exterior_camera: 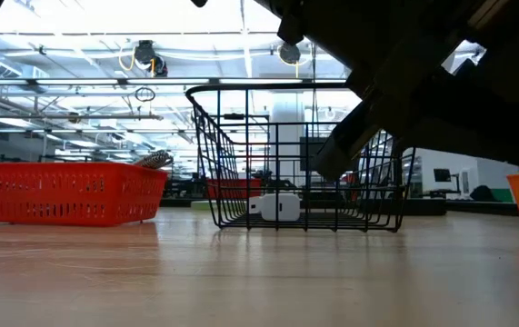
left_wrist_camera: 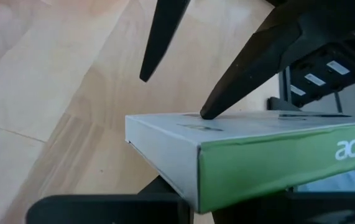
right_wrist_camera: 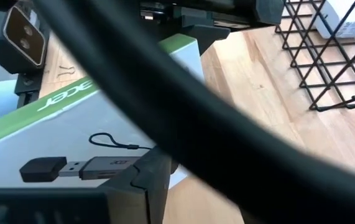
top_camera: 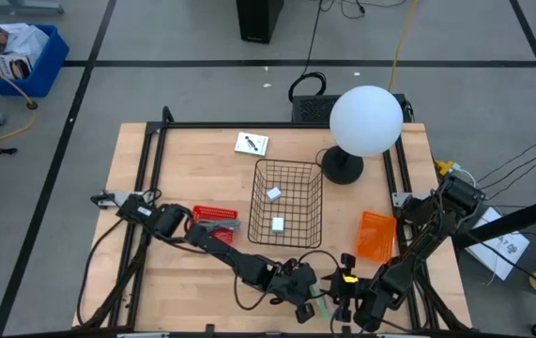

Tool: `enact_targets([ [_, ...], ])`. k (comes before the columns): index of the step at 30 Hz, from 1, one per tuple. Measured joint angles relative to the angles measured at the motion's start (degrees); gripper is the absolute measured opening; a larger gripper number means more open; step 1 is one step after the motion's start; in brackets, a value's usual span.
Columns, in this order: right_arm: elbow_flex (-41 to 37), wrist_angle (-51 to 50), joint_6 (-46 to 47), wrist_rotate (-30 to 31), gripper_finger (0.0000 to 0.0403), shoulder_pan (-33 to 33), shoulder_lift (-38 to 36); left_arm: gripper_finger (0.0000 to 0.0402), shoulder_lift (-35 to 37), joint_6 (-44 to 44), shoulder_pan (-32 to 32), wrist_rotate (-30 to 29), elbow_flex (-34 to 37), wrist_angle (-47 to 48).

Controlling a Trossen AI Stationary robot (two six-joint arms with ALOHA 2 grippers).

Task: Pick and place items into bin
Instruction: Put the bottom card reader box into the orange basket

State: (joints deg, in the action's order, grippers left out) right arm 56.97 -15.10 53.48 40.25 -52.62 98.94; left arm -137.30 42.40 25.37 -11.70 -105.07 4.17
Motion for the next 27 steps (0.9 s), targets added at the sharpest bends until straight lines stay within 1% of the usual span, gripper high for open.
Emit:
enact_targets([
  [15,-0.03,0.05,-0.33,-0.04,0.0139,0.11,0.00,0.0035,-0.13,-0.30,-0.22,-0.14,0.08,0.30],
  [27,-0.03,0.33,-0.63,0.09,0.0137,0.11,0.00,0.0035,-0.26,-1.13,-0.22,-0.24,0.13,-1.34],
])
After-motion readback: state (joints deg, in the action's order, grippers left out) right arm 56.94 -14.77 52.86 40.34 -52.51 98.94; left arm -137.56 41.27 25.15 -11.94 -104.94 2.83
